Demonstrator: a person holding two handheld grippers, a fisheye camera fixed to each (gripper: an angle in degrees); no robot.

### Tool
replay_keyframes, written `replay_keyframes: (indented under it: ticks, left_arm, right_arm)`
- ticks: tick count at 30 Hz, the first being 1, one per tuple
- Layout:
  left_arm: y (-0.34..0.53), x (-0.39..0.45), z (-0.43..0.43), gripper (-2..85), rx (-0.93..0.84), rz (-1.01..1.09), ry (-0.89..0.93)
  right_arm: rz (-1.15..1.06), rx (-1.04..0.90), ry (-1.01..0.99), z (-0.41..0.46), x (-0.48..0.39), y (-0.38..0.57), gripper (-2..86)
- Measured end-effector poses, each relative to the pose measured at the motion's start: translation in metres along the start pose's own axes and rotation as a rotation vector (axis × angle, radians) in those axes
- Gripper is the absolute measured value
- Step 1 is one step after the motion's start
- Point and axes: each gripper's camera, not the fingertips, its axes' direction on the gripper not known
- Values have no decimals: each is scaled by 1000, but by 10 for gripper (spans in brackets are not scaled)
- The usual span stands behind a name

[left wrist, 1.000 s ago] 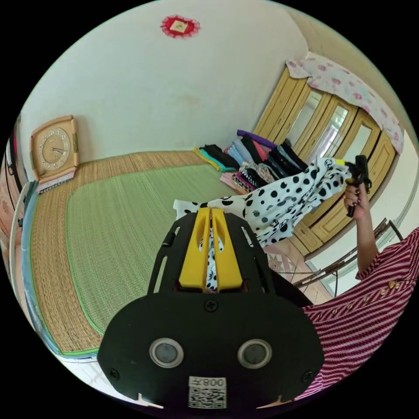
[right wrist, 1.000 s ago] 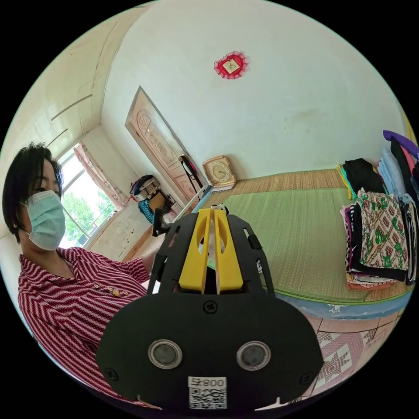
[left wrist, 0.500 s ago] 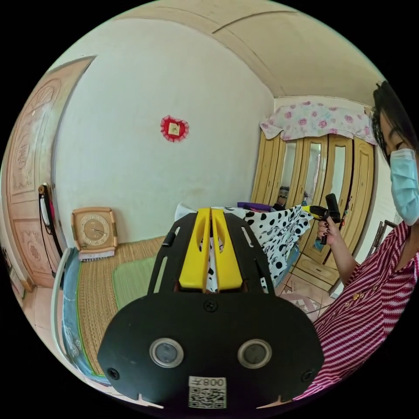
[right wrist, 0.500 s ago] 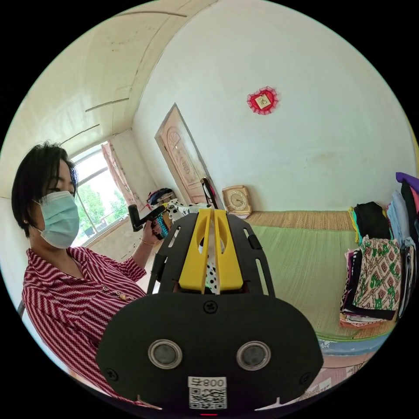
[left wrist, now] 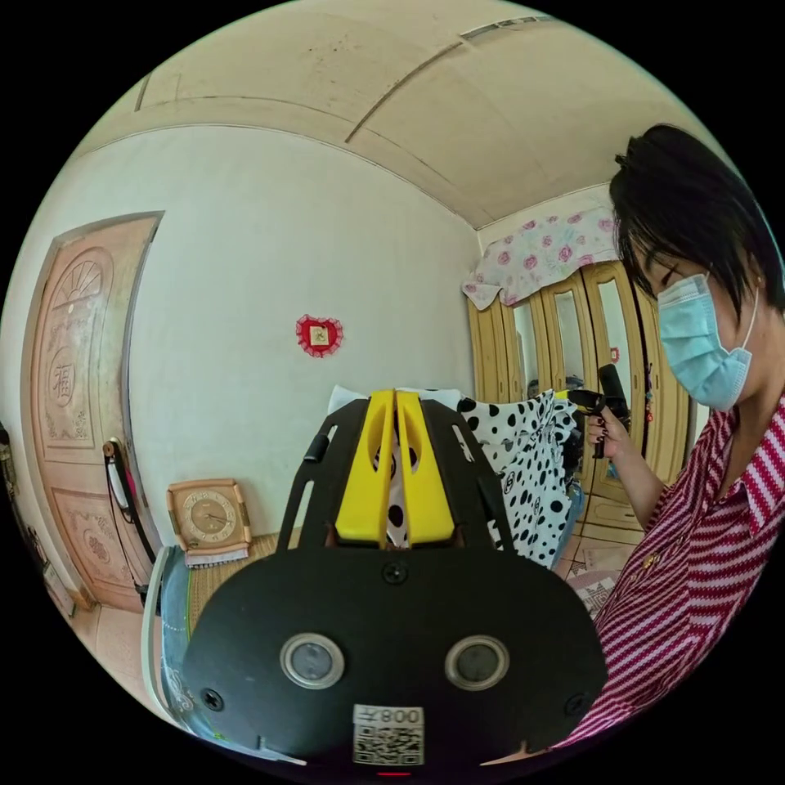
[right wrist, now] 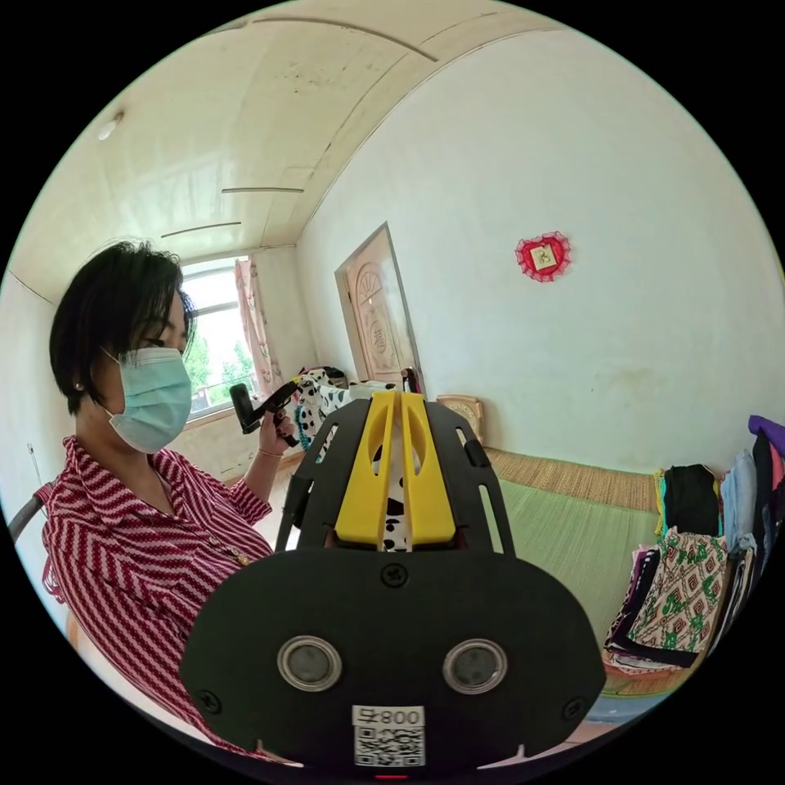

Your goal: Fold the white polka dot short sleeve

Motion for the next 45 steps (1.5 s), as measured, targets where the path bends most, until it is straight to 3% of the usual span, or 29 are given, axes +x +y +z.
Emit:
replay_keyframes:
  ticks: [19,45]
  left_arm:
    - [102,32,-133,1,52,65,-42]
    - [181,19,-183,2,36,27,-14]
  right_arm:
    - [-50,47,-79,-21,19,2,8]
    - [-42,39,-94,-18,49,1,8]
